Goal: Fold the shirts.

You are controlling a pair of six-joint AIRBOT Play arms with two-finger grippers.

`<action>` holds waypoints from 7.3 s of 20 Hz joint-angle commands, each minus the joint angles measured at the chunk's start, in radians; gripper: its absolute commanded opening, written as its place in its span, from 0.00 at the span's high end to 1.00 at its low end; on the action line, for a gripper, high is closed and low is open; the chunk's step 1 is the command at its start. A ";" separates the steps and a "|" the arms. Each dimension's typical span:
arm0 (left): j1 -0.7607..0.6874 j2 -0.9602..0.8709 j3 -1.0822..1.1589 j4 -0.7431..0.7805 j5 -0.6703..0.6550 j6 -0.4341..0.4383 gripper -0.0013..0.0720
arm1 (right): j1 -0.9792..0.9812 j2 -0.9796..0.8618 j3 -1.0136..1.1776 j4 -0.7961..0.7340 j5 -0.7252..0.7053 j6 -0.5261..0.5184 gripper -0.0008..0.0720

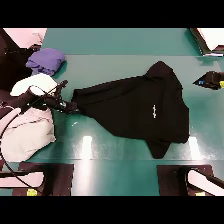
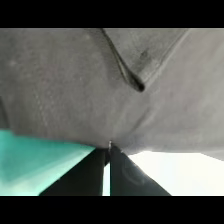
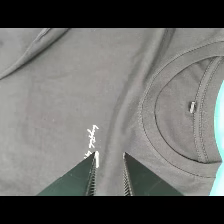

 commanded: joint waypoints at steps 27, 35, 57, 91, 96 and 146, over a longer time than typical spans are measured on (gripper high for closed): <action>0.198 0.158 -0.077 0.055 -0.061 0.096 0.25 | -0.077 0.000 0.000 0.000 0.066 0.001 0.73; 0.041 0.156 -0.077 0.133 0.056 0.156 0.25 | -0.076 0.000 0.000 0.000 0.084 0.002 0.73; 0.017 0.338 -0.006 0.125 -0.097 -0.001 0.95 | -0.319 0.164 -0.467 -0.124 0.159 0.010 0.33; 0.017 0.466 1.266 0.085 -0.084 -0.307 0.95 | -0.256 0.354 0.510 0.194 -0.207 0.079 0.97; 0.017 0.586 1.293 0.080 0.032 -0.349 0.95 | -0.256 0.355 0.776 0.060 -0.185 0.081 0.97; 0.114 -0.091 0.413 0.134 -0.139 -0.251 0.25 | 0.005 -0.320 0.110 -0.258 -0.006 0.078 0.41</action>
